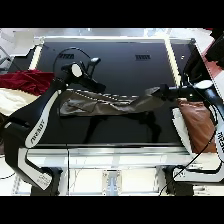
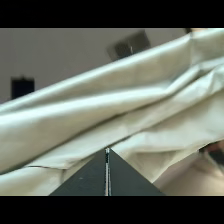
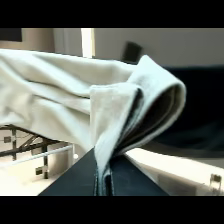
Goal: Fold the shirts.
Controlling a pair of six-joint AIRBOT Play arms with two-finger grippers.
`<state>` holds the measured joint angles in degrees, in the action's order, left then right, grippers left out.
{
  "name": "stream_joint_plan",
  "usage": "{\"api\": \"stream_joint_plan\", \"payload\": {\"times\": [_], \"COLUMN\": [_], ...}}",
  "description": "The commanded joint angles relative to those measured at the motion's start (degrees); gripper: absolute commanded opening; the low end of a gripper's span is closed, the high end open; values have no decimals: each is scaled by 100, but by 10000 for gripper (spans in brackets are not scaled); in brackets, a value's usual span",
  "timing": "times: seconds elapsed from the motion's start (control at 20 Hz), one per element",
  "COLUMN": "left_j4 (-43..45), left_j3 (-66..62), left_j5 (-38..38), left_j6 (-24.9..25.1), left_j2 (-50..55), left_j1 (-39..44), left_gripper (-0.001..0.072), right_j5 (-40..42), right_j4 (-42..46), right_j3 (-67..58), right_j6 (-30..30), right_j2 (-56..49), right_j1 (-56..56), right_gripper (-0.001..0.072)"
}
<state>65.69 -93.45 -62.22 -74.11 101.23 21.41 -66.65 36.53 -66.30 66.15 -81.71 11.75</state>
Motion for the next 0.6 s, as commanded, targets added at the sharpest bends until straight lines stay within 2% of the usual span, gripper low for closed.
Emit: {"api": "stream_joint_plan", "payload": {"times": [0.0,0.3,0.55], "left_j4": [-15,-13,-7], "left_j3": [0,0,-20], "left_j5": [-216,-103,72], "left_j6": [4,258,258], "left_j2": [448,977,1034], "left_j1": [188,643,487], "left_gripper": [11,11,11], "right_j5": [-96,997,1436], "right_j4": [-44,-15,-24], "right_j3": [-621,-1554,-1663], "right_j6": [184,348,389], "right_j2": [168,164,164], "right_j1": [-555,-2085,-2964], "right_gripper": [16,16,16]}}
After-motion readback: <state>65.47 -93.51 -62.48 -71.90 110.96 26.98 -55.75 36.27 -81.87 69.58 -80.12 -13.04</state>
